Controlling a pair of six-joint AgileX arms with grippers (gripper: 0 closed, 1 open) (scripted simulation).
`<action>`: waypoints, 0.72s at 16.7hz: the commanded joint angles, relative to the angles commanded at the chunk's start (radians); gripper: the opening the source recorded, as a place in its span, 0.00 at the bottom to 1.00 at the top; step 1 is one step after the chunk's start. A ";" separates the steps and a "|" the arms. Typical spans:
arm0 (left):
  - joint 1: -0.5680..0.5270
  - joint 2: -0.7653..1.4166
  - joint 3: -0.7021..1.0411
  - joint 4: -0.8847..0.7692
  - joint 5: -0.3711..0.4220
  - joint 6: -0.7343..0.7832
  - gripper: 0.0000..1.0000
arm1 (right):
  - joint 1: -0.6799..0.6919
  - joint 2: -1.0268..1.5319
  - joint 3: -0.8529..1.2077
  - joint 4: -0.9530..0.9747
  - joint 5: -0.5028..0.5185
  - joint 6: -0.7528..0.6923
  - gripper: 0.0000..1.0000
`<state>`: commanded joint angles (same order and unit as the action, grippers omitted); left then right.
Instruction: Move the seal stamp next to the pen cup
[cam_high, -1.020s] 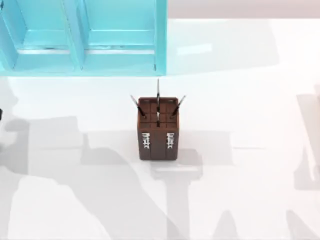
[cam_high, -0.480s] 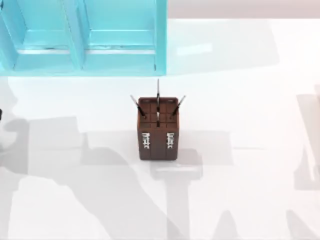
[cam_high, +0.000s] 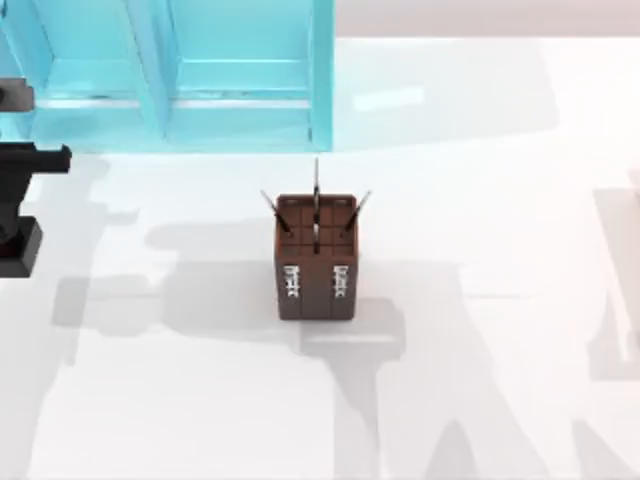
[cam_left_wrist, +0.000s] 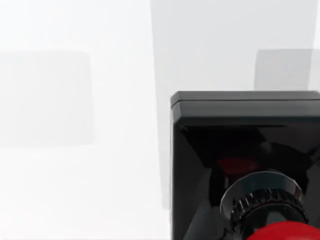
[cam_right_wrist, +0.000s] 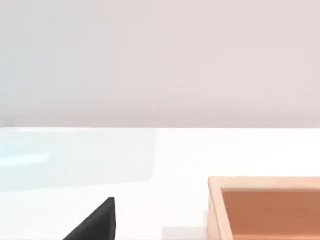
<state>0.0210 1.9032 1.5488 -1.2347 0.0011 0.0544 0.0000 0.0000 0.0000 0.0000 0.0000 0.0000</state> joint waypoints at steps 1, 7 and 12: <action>-0.042 -0.012 0.042 -0.061 0.000 -0.043 0.00 | 0.000 0.000 0.000 0.000 0.000 0.000 1.00; -0.186 -0.065 0.183 -0.229 0.000 -0.192 0.00 | 0.000 0.000 0.000 0.000 0.000 0.000 1.00; -0.198 -0.053 0.192 -0.231 0.001 -0.206 0.00 | 0.000 0.000 0.000 0.000 0.000 0.000 1.00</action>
<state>-0.1774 1.8504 1.7412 -1.4660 0.0018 -0.1515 0.0000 0.0000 0.0000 0.0000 0.0000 0.0000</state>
